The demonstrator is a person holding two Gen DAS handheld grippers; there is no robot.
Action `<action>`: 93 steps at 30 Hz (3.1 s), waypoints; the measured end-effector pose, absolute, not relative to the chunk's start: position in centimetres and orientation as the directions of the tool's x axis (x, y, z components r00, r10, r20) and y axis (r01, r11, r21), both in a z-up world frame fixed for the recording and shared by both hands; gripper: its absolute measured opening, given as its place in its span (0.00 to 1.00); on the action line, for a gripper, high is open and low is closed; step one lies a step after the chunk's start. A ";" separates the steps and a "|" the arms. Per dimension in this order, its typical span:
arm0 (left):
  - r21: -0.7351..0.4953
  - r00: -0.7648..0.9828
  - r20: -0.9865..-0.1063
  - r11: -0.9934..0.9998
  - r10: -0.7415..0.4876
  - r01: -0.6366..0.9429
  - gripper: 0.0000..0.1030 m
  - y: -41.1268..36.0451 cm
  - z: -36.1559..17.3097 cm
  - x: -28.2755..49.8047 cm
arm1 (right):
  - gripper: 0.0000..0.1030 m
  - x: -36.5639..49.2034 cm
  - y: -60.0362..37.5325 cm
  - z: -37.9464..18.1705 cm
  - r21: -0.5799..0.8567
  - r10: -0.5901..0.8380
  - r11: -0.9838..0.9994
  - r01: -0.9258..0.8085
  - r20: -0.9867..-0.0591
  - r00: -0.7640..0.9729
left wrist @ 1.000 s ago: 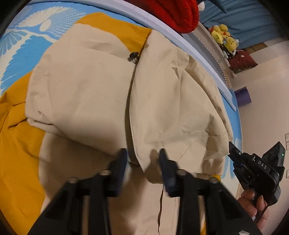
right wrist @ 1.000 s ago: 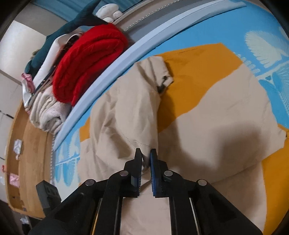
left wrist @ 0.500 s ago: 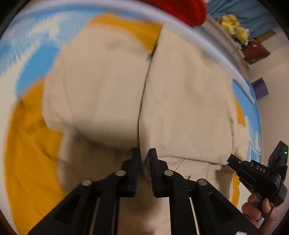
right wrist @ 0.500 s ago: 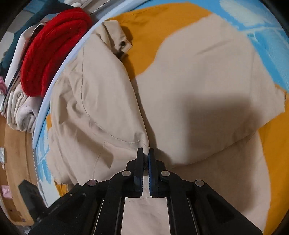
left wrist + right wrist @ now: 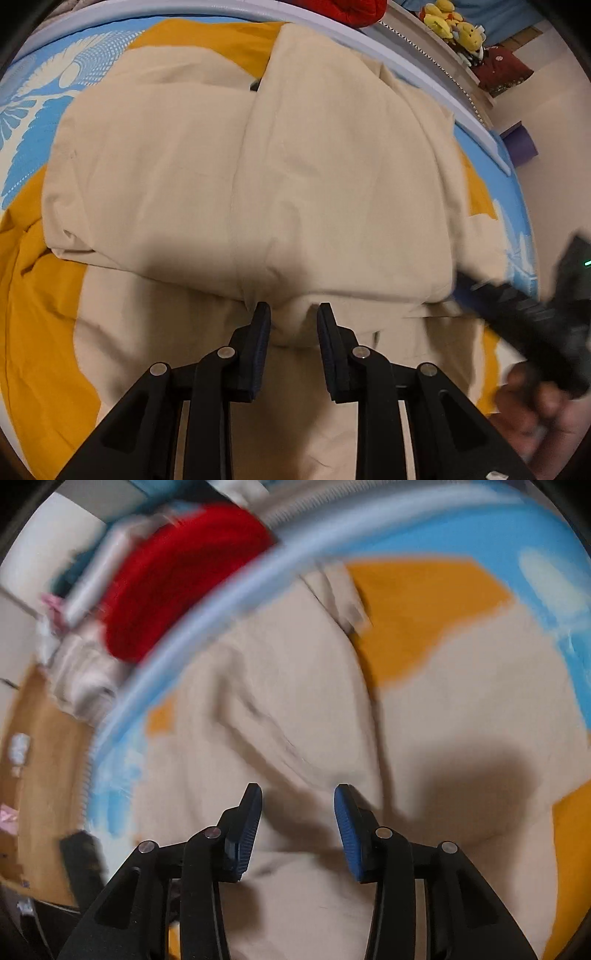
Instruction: Fold large clothes
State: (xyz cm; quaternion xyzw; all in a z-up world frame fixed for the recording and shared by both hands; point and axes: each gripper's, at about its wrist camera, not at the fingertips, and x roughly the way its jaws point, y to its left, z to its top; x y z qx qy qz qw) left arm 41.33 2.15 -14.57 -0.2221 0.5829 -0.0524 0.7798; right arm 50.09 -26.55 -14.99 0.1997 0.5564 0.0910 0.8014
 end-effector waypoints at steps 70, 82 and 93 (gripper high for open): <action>-0.266 0.451 -0.886 0.911 -0.103 -0.316 0.13 17.2 -5.9 9.6 | 0.41 20.5 -44.5 4.8 0.258 0.150 0.966 0.020 -0.621 0.769; -0.286 0.219 -0.955 0.830 -0.202 -0.479 0.20 20.1 -13.6 7.1 | 0.50 13.9 -50.6 -12.6 0.158 0.084 0.968 0.193 -0.934 0.347; -0.206 0.109 -0.978 0.866 -0.176 -0.455 0.32 18.9 -16.1 7.0 | 0.51 11.8 -51.5 -16.4 0.145 0.091 0.958 0.248 -0.972 0.219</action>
